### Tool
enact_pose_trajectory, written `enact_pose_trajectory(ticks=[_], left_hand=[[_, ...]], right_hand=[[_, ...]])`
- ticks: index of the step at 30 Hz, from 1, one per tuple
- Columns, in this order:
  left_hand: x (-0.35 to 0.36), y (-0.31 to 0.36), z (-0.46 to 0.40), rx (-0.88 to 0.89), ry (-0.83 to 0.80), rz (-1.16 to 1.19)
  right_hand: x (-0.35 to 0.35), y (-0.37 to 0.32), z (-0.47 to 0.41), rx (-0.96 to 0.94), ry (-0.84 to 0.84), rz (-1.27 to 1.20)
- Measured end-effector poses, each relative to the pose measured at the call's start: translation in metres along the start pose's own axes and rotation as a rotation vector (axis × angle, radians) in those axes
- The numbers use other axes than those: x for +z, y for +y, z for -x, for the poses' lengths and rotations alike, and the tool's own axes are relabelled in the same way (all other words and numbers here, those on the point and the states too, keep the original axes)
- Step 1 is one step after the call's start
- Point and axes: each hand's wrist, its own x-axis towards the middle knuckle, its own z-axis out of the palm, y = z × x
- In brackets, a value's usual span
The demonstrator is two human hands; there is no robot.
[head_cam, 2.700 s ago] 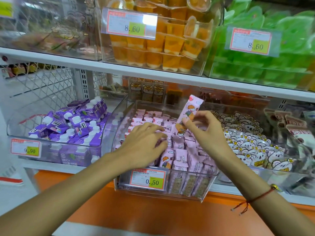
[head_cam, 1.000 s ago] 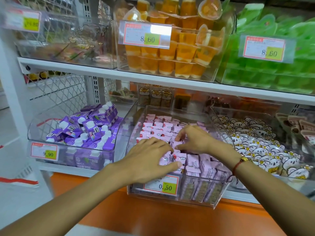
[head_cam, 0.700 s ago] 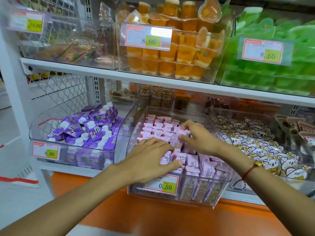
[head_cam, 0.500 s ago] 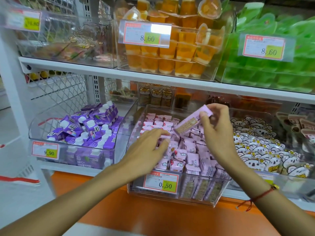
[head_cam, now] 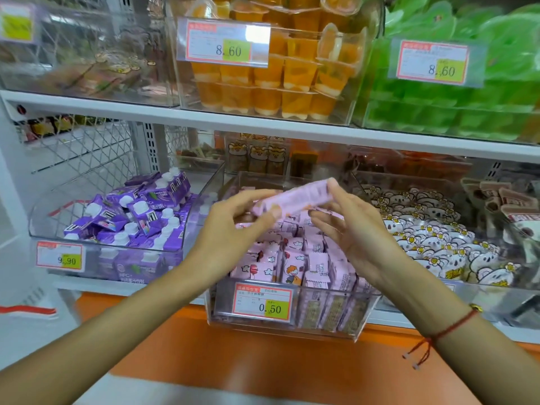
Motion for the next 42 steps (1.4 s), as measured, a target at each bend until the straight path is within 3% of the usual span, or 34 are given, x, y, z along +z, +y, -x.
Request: enact_pose_trajectory(ticks=[2,4,9,11,15,17,19,22,24,28,31,42], left_hand=[[0.001,0.004,-0.002,-0.257,0.006,0.222],[0.001,0.005,-0.004,-0.411,0.002,0.32],[0.002,0.007,0.0,-0.48,-0.026,0.324],[0.001,0.007,0.0,-0.439,-0.038,0.277],[0.001,0.014,0.001,-0.161,-0.067,0.073],[0.001,0.013,0.0,-0.067,-0.03,0.001],[0.0,0.009,-0.003,-0.02,0.042,-0.063],[-0.004,0.004,-0.01,-0.021,0.15,-0.088],[-0.007,0.001,-0.019,-0.031,0.168,-0.077],[-0.007,-0.004,-0.038,-0.022,0.055,-0.16],[-0.005,-0.007,-0.047,-0.054,-0.068,-0.133],[-0.01,-0.029,-0.066,-0.027,-0.31,-0.151]], right_hand=[[-0.002,0.0,0.0,-0.011,-0.017,0.128],[-0.003,0.001,0.002,-0.142,-0.06,0.315],[-0.006,0.004,0.01,-0.942,-0.155,1.242],[-0.006,0.007,0.008,-1.053,-0.182,1.4],[-0.003,0.011,0.006,-0.751,-0.274,0.934],[-0.004,0.013,0.001,-0.68,-0.285,0.833],[-0.005,0.019,-0.006,-0.621,-0.262,0.903],[-0.013,0.027,-0.021,-0.494,-0.212,1.208],[-0.017,0.03,-0.028,-0.448,-0.283,1.385],[-0.017,0.036,-0.035,-0.295,-0.495,1.577],[-0.02,0.035,-0.036,-0.242,-0.541,1.602],[-0.022,0.022,-0.022,-0.422,-0.564,1.609]])
